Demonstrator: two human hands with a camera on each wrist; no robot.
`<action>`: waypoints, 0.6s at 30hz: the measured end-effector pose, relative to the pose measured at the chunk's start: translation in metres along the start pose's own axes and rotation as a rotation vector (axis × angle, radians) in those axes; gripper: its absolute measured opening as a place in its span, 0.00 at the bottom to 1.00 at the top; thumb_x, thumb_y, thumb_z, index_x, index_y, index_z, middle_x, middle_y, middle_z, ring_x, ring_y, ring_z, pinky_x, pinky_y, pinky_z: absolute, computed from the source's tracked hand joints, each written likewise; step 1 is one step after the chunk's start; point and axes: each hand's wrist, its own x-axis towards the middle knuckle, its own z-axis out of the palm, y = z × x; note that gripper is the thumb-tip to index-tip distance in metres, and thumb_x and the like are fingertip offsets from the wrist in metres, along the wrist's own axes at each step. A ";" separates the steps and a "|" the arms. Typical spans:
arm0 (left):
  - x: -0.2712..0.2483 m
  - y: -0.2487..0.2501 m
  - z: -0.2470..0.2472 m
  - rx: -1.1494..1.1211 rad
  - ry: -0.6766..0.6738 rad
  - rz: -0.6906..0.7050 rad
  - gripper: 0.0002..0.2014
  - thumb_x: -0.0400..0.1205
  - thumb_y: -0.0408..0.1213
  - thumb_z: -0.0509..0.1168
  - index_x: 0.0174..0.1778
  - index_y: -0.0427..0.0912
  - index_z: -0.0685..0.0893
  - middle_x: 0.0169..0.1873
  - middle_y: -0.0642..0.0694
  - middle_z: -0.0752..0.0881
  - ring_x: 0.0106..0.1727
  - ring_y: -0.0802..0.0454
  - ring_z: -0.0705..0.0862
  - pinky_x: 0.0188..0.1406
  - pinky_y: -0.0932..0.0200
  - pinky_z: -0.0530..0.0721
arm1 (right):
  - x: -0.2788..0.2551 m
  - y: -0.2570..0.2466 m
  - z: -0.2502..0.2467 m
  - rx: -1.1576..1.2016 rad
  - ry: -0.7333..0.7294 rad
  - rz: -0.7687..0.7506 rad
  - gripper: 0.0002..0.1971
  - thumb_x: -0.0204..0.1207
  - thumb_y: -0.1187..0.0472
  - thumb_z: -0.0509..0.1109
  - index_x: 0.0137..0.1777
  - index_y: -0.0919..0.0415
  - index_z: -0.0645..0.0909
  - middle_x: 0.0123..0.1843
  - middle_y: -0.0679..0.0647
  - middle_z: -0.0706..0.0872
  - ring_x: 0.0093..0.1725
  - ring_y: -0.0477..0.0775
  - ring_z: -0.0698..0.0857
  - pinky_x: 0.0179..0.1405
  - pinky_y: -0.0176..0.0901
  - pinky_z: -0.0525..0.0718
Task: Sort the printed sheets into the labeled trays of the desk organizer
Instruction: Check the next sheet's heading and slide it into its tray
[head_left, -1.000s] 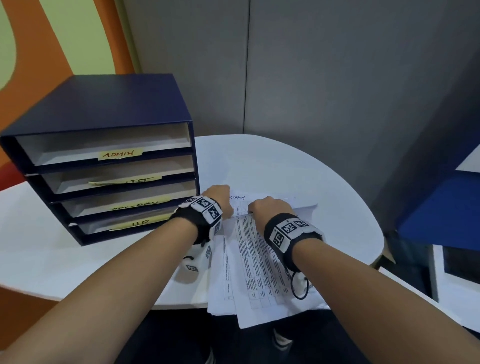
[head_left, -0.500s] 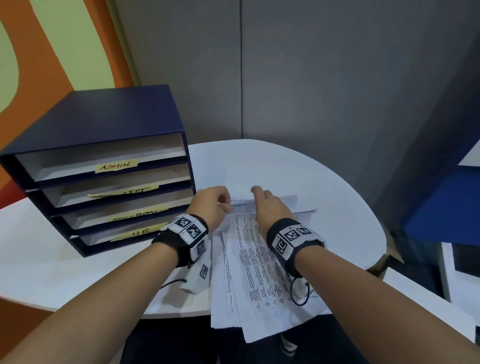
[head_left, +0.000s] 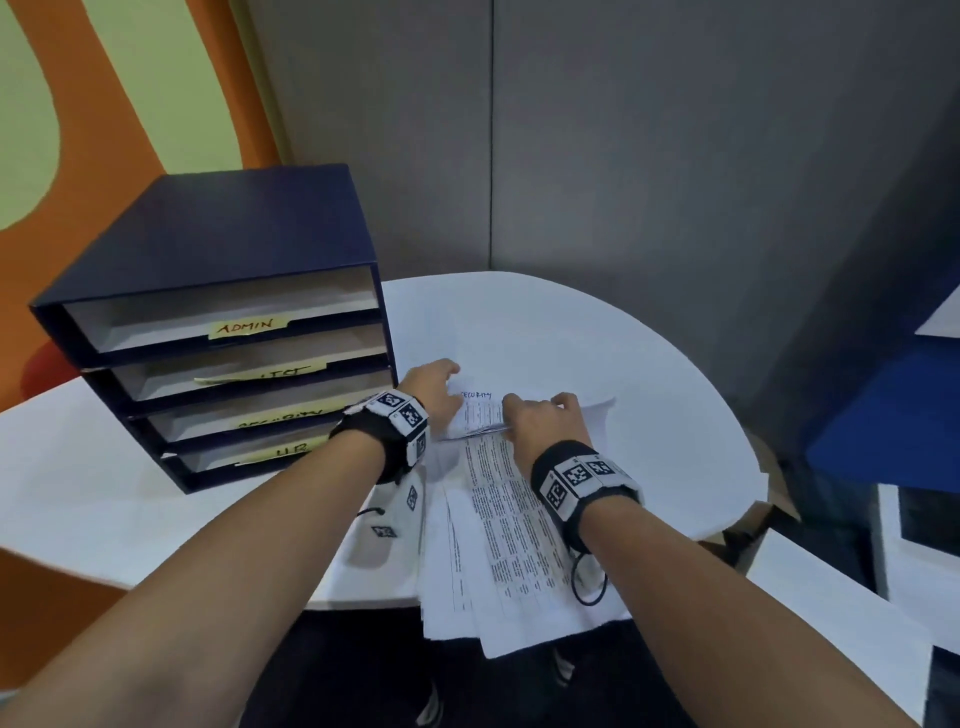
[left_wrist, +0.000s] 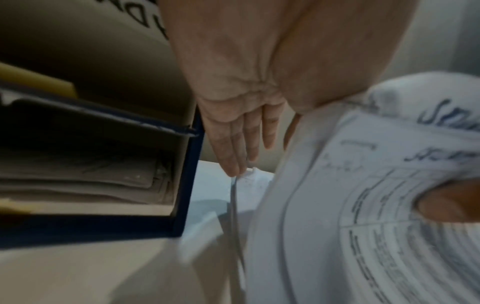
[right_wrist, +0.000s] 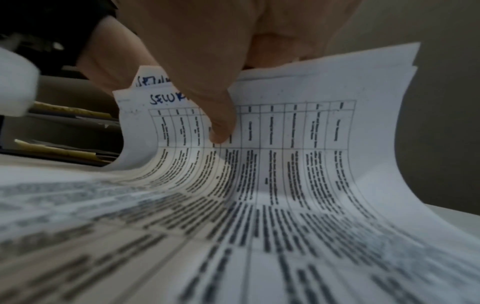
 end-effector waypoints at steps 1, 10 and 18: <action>0.004 0.003 0.000 0.055 -0.022 0.001 0.29 0.83 0.39 0.68 0.81 0.43 0.70 0.77 0.43 0.76 0.74 0.44 0.78 0.72 0.54 0.75 | -0.001 0.000 0.002 0.006 0.002 0.007 0.12 0.75 0.69 0.59 0.55 0.55 0.73 0.45 0.51 0.88 0.48 0.57 0.86 0.68 0.52 0.64; 0.024 0.008 0.010 0.359 -0.020 -0.015 0.26 0.76 0.44 0.74 0.70 0.45 0.80 0.66 0.44 0.81 0.65 0.43 0.81 0.60 0.51 0.82 | 0.009 0.005 0.019 0.069 0.024 0.045 0.11 0.74 0.68 0.63 0.53 0.54 0.74 0.44 0.50 0.87 0.47 0.57 0.85 0.63 0.53 0.67; 0.020 0.013 0.004 0.189 0.180 0.086 0.04 0.81 0.32 0.67 0.44 0.42 0.87 0.49 0.45 0.81 0.50 0.44 0.84 0.43 0.57 0.75 | 0.020 0.007 0.021 0.085 -0.024 0.047 0.14 0.75 0.67 0.64 0.60 0.56 0.73 0.56 0.54 0.80 0.56 0.59 0.81 0.60 0.55 0.71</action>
